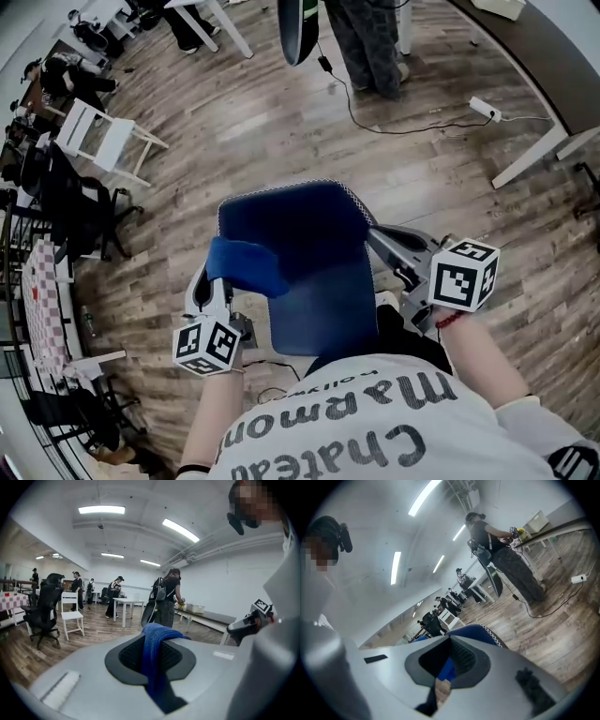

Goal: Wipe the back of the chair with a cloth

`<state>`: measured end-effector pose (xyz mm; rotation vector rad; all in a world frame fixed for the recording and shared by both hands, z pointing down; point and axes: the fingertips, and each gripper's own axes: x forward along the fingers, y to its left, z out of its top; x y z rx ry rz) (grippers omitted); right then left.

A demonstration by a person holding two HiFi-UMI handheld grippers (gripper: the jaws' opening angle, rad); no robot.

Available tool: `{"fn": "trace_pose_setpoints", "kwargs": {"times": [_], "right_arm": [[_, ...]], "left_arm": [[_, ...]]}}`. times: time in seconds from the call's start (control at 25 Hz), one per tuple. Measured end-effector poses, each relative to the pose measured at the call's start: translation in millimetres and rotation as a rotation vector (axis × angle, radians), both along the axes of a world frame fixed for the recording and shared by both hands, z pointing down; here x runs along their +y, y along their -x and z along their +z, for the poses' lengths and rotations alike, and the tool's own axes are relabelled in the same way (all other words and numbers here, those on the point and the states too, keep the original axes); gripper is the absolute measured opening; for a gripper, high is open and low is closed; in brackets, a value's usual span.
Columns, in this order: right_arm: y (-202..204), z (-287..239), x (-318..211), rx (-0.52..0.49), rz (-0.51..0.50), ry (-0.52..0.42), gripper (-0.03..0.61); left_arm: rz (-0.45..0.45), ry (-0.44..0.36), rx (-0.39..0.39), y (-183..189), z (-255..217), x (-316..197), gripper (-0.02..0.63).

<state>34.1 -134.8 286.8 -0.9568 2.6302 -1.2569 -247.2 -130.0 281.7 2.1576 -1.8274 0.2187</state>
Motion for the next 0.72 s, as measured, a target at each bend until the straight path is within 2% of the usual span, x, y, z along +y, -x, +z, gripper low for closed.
{"fn": "trace_pose_setpoints", "kwargs": {"times": [0.24, 0.4, 0.52, 0.64, 0.72], "right_arm": [[-23, 45, -20, 0.003, -0.026, 0.07, 0.015], [-35, 65, -33, 0.015, -0.057, 0.095, 0.015], [-42, 70, -47, 0.014, -0.078, 0.109, 0.015], [-42, 69, -58, 0.011, -0.093, 0.101, 0.015], [-41, 68, -61, 0.005, -0.099, 0.096, 0.015]], "left_arm": [[-0.121, 0.083, -0.1, 12, 38, -34, 0.046], [-0.136, 0.17, -0.178, 15, 67, -56, 0.048], [-0.168, 0.224, -0.202, 16, 78, -64, 0.048], [-0.137, 0.265, -0.258, 17, 84, -76, 0.048], [-0.151, 0.303, -0.3, 27, 88, -77, 0.048]]}}
